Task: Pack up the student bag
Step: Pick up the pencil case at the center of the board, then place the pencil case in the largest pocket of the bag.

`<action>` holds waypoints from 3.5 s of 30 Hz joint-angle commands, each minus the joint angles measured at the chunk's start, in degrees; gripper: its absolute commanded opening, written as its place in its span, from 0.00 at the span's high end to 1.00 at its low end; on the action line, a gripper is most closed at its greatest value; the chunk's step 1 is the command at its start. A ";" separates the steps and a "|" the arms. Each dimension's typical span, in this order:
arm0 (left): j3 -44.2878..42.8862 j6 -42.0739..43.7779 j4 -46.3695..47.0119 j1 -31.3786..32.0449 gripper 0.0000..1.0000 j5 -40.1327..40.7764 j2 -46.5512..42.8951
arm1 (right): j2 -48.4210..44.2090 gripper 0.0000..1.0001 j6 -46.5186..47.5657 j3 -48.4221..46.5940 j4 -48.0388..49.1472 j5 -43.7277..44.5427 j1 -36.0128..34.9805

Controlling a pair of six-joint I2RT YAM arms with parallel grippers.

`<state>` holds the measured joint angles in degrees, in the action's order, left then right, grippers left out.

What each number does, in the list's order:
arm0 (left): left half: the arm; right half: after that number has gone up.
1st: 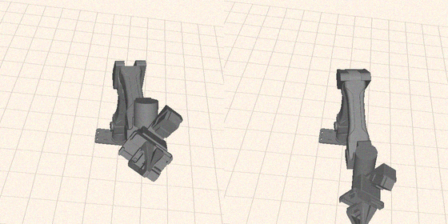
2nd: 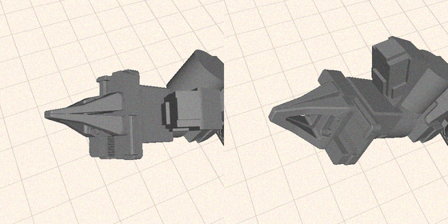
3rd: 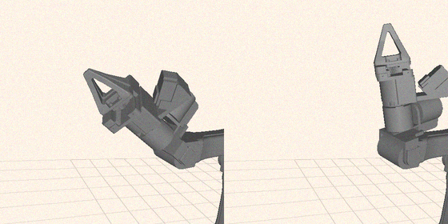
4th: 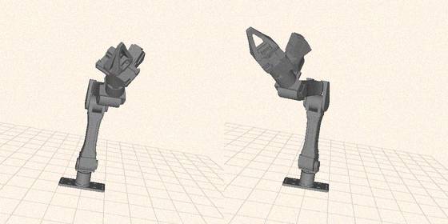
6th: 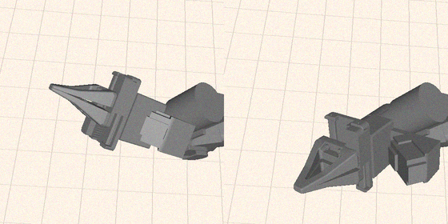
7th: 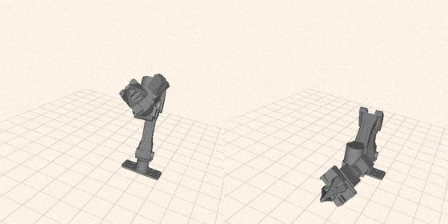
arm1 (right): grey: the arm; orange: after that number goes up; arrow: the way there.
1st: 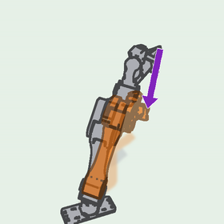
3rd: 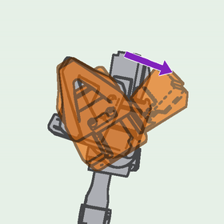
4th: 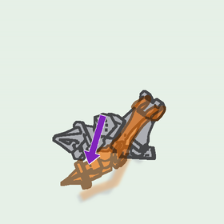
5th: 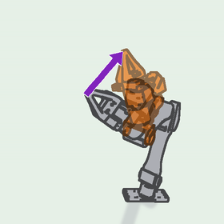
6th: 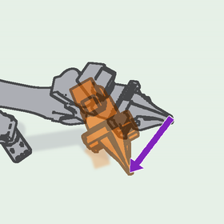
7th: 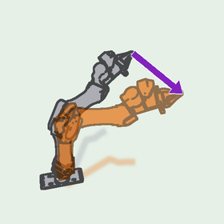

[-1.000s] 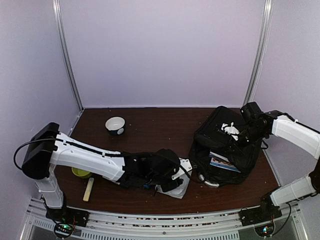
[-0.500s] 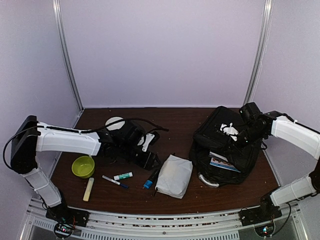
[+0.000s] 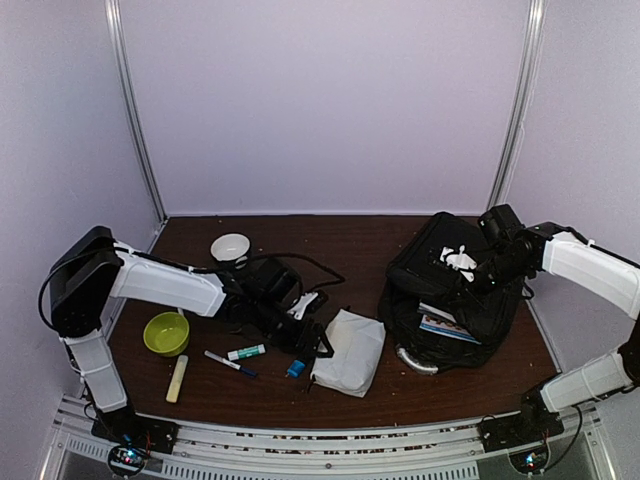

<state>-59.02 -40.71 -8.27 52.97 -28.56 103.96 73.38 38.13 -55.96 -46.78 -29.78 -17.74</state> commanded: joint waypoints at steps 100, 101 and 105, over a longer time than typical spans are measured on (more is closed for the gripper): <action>-59.74 -19.69 48.75 7.10 1.00 24.61 48.31 | 3.32 1.00 -4.15 -22.60 -10.03 6.49 -8.28; -56.20 -19.65 50.13 6.91 0.98 24.09 46.61 | 3.09 1.00 -4.12 -21.98 -9.81 6.94 -8.28; -42.66 -14.71 54.17 6.62 0.66 21.10 37.43 | 1.85 1.00 -4.04 -18.17 -7.57 8.73 -7.97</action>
<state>-110.54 -59.72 39.27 59.68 -4.12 150.30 77.36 32.97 -76.75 -57.65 -18.46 -24.95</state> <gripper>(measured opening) 0.226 0.035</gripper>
